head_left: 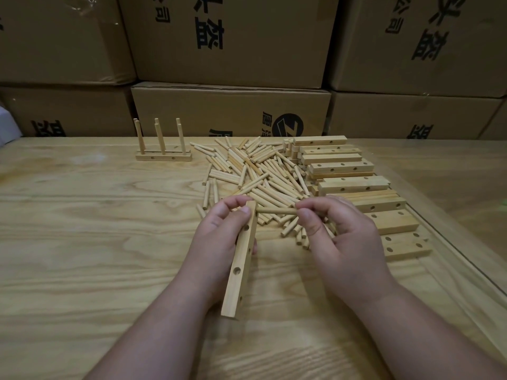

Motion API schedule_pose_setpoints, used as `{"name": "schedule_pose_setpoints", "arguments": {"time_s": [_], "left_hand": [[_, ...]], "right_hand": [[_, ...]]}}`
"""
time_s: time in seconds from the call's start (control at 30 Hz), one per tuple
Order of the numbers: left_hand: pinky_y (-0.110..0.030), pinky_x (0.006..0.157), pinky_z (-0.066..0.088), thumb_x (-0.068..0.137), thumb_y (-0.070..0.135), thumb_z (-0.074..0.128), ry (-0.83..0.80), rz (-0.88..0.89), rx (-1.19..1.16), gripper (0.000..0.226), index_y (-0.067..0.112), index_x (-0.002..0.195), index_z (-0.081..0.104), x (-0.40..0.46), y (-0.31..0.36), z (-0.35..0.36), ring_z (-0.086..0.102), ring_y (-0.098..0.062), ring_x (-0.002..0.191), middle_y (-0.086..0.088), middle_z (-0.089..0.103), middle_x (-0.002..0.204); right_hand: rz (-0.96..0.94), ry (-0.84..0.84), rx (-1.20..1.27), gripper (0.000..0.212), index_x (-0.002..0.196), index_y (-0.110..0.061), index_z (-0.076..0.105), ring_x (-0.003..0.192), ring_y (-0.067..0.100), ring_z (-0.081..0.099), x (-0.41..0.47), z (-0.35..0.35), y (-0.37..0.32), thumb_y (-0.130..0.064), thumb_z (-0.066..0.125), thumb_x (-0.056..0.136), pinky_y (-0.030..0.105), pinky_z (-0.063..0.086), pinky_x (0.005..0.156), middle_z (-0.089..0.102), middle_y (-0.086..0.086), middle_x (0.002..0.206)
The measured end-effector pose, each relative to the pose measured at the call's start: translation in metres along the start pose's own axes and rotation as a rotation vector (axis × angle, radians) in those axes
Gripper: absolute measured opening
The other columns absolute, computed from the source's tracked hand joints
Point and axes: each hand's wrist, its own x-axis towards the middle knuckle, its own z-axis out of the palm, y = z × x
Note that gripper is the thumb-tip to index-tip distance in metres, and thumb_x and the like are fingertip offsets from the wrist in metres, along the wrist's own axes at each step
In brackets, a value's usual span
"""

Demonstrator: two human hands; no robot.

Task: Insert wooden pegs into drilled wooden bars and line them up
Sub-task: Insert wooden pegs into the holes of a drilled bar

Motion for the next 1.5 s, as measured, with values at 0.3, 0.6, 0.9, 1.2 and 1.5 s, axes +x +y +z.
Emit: {"name": "schedule_pose_setpoints", "arguments": {"time_s": [0.3, 0.6, 0.9, 1.2, 1.5], "left_hand": [[-0.023, 0.048, 0.050, 0.099, 0.023, 0.060, -0.002, 0.040, 0.067, 0.017, 0.026, 0.106, 0.074, 0.000, -0.001, -0.001, 0.062, -0.016, 0.054, -0.006, 0.062, 0.071], [-0.025, 0.051, 0.052, 0.102, 0.021, 0.056, 0.014, 0.010, -0.040, 0.027, 0.034, 0.119, 0.072, -0.002, -0.001, -0.003, 0.064, -0.012, 0.059, -0.004, 0.071, 0.074], [-0.025, 0.048, 0.048, 0.104, 0.021, 0.052, 0.137, 0.016, -0.291, 0.028, 0.022, 0.130, 0.062, 0.004, 0.000, -0.006, 0.059, -0.014, 0.054, -0.008, 0.068, 0.073], [-0.024, 0.051, 0.050, 0.104, 0.022, 0.053, 0.166, 0.021, -0.300, 0.032, 0.019, 0.136, 0.059, 0.007, -0.002, -0.008, 0.062, -0.014, 0.055, -0.008, 0.070, 0.073], [-0.028, 0.051, 0.049, 0.096, 0.031, 0.059, 0.119, 0.011, -0.240, 0.036, 0.017, 0.129, 0.063, 0.006, -0.003, -0.007, 0.060, -0.015, 0.058, -0.007, 0.070, 0.082]], "right_hand": [[0.070, -0.076, 0.053, 0.012, 0.097, -0.033, 0.069, 0.087, 0.010, 0.066, 0.000, 0.003, 0.005, -0.024, 0.063, 0.093, 0.032, 0.051, 0.082, 0.068, -0.014, 0.080], [0.240, -0.064, 0.146, 0.027, 0.122, -0.034, 0.060, 0.074, 0.005, 0.062, 0.002, -0.002, 0.002, -0.040, 0.046, 0.100, 0.020, 0.049, 0.064, 0.068, -0.013, 0.087], [0.318, -0.524, -0.689, 0.063, 0.131, -0.049, 0.051, 0.124, 0.009, 0.029, 0.014, -0.011, 0.016, -0.010, 0.048, 0.082, 0.039, 0.014, 0.106, 0.041, -0.021, 0.130], [0.145, -0.640, -0.759, 0.057, 0.130, -0.054, 0.050, 0.121, 0.009, 0.036, 0.011, -0.004, 0.021, -0.014, 0.051, 0.090, 0.046, 0.006, 0.106, 0.049, -0.030, 0.123], [0.065, -0.566, -0.653, 0.021, 0.105, -0.044, 0.071, 0.109, 0.009, 0.042, 0.012, 0.001, 0.017, -0.030, 0.061, 0.093, 0.044, 0.014, 0.108, 0.053, -0.023, 0.103]]}}
